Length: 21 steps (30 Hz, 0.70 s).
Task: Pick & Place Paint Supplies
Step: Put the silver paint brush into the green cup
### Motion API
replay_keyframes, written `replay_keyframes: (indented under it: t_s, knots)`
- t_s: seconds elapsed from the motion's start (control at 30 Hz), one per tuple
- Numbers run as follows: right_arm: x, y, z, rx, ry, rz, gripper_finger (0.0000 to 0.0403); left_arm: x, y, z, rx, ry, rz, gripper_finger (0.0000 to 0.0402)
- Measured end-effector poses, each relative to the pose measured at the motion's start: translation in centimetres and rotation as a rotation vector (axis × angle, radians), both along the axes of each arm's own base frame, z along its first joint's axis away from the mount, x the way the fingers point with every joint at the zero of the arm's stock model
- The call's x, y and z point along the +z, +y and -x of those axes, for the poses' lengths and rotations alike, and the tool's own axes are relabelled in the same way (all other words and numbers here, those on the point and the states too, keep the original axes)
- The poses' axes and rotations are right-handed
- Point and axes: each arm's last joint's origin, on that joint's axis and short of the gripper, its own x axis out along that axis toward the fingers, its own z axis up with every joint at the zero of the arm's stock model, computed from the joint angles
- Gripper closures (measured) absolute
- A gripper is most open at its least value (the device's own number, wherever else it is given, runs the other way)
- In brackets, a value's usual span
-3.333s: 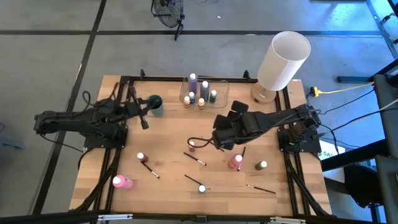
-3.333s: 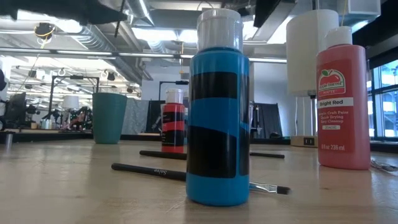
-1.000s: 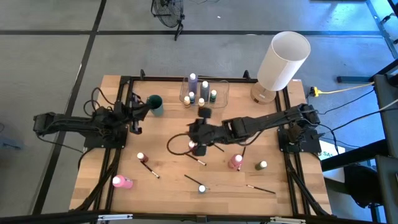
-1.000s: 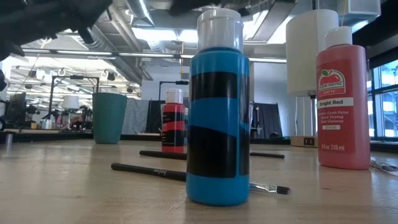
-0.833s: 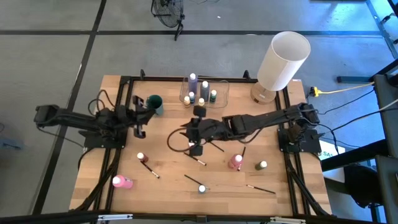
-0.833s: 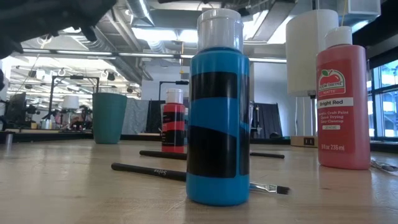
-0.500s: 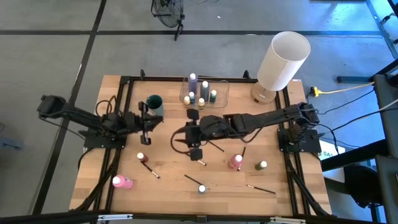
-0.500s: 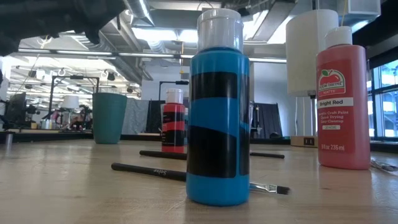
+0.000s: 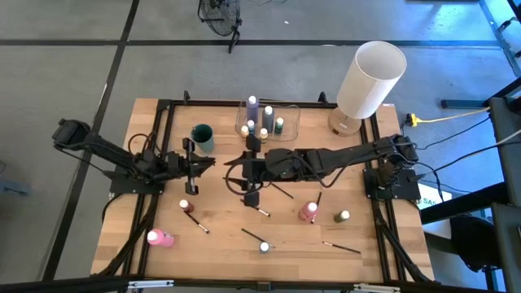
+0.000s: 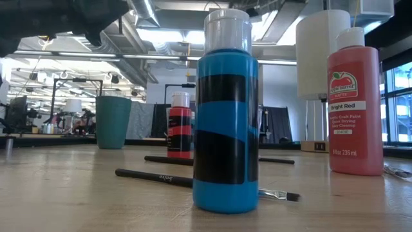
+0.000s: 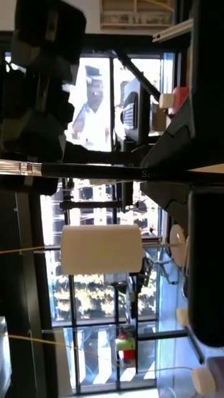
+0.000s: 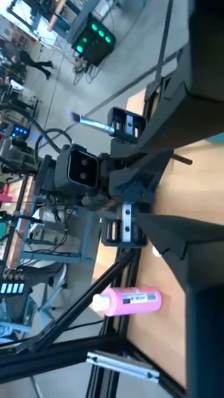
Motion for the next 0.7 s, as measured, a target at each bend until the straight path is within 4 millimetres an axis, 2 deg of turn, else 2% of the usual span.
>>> replay_keyframes:
  t_s: [0.27,0.7]
  knots:
    - [0.6,-0.2,-0.2,-0.004,-0.06,-0.008,0.0156,0.1,-0.6,0.1,-0.038,-0.012,-0.012,0.0391]
    - [0.9,-0.5,-0.3,-0.013,-0.093,-0.023,0.0157,1.6,-2.7,-2.3,-0.067,-0.008,-0.146,0.0391]
